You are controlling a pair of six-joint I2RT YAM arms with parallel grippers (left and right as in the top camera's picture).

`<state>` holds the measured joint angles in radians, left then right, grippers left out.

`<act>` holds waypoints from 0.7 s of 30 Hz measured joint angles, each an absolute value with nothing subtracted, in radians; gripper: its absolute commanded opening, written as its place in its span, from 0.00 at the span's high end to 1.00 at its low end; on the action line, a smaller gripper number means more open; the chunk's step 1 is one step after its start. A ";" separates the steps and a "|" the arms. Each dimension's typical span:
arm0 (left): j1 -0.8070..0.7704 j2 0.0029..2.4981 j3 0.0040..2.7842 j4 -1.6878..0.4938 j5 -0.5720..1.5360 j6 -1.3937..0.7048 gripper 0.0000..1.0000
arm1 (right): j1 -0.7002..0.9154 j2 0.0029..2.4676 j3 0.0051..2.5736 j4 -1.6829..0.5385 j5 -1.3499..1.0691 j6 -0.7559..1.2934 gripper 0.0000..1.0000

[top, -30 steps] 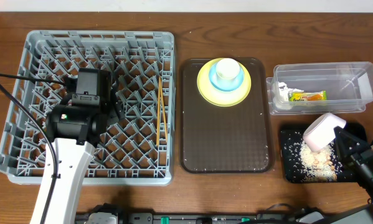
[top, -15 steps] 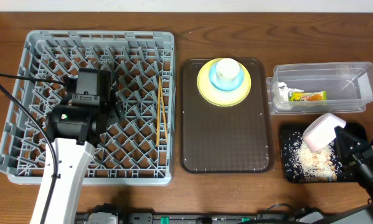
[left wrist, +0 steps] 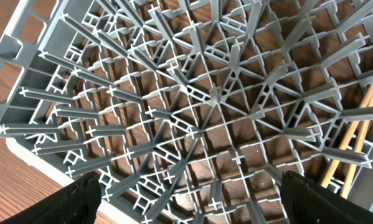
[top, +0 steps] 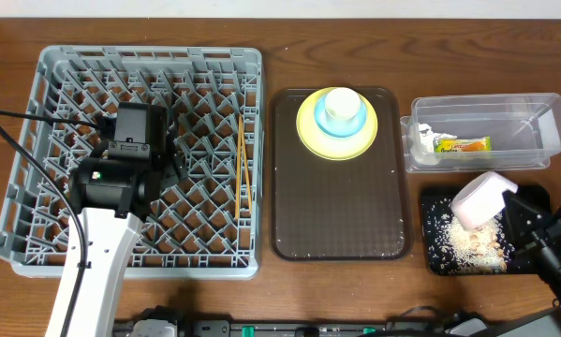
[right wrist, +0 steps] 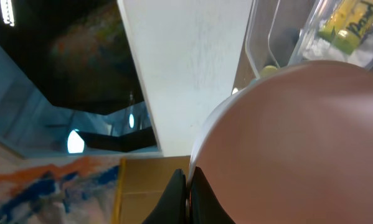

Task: Sort waste into correct bins and load items into the dishwasher rack
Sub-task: 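Tilt the pink bowl with the right gripper to dump rice onto black tray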

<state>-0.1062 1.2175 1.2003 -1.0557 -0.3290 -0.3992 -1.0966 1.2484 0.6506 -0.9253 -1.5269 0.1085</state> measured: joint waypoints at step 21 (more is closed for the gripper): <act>-0.106 1.217 1.200 -1.056 -0.329 -0.399 0.07 | -1.010 1.246 0.651 -0.892 -1.464 0.095 0.99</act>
